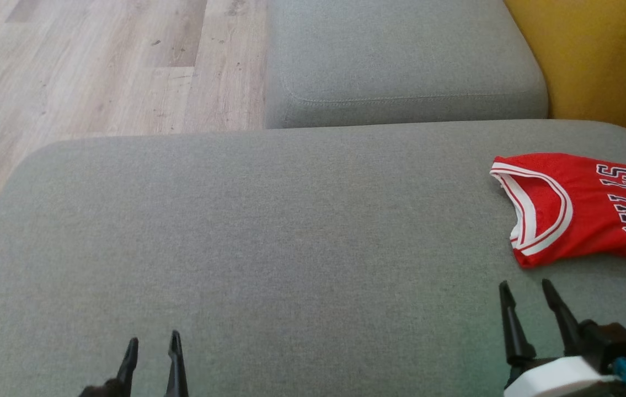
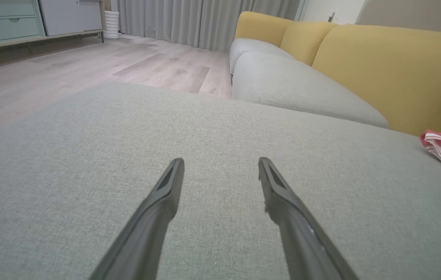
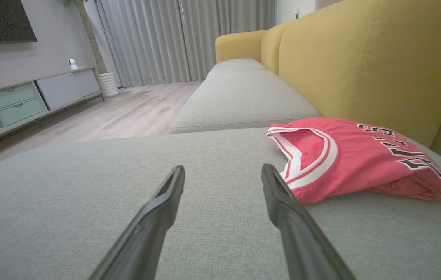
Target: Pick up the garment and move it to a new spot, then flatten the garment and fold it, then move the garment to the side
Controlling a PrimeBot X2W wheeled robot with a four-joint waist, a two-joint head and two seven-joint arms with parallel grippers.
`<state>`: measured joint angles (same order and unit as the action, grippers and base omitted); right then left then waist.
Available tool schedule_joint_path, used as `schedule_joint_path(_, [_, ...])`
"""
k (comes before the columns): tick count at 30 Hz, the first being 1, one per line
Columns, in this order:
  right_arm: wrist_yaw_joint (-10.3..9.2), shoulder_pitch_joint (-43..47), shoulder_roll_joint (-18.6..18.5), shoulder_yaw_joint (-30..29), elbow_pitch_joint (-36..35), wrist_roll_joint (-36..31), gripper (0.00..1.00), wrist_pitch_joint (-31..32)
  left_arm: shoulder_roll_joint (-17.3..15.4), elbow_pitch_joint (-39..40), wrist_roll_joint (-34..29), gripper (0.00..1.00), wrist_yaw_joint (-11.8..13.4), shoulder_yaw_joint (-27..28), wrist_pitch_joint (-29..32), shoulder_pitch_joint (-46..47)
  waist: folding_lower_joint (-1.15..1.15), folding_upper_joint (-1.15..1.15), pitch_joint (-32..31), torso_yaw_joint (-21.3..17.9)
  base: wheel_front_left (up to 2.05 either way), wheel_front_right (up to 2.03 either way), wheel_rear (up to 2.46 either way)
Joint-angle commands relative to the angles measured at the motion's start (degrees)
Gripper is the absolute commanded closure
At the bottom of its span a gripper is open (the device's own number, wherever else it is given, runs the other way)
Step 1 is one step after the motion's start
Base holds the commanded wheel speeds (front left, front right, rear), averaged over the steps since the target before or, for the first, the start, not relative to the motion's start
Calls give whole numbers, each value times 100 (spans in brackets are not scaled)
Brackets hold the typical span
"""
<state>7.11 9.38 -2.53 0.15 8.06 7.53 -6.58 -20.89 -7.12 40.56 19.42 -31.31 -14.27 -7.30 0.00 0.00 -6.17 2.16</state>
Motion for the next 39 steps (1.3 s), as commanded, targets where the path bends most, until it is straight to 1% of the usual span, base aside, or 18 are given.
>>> schedule_joint_path(1, [37, -176, -35, 206, -260, 27, 0, -53, -70, 108, -81, 0, 17, 191, -60, 212, 0, 0, 4, 0, 0, 0, 0])
schedule_joint_path(6, [37, -122, -35, 304, -319, 33, 0, -15, -95, 2, -108, 0, 47, 143, 11, 239, 0, 0, 23, 28, 0, 0, 0])
schedule_joint_path(18, [37, -155, -35, 307, -245, 55, 0, -18, -119, -41, -129, 0, 97, 86, 100, 313, 0, 0, 40, 55, 0, 0, 0])
schedule_joint_path(19, [0, 71, 4, 156, -75, 30, 100, 2, -16, -180, -112, 100, 75, -84, 116, -15, 0, 0, 41, 55, 0, 0, 0])
schedule_joint_path(23, [-2, 116, 5, 158, 245, 61, 100, 5, 75, -424, -88, 100, 64, -114, 122, -65, 1, 0, 46, 50, 0, 0, 0])
schedule_joint_path(39, [3, -83, -44, 117, 285, 1128, 100, 116, 268, -459, 562, 100, -265, 334, 340, 102, 1, 0, 117, 18, 0, 0, 0])
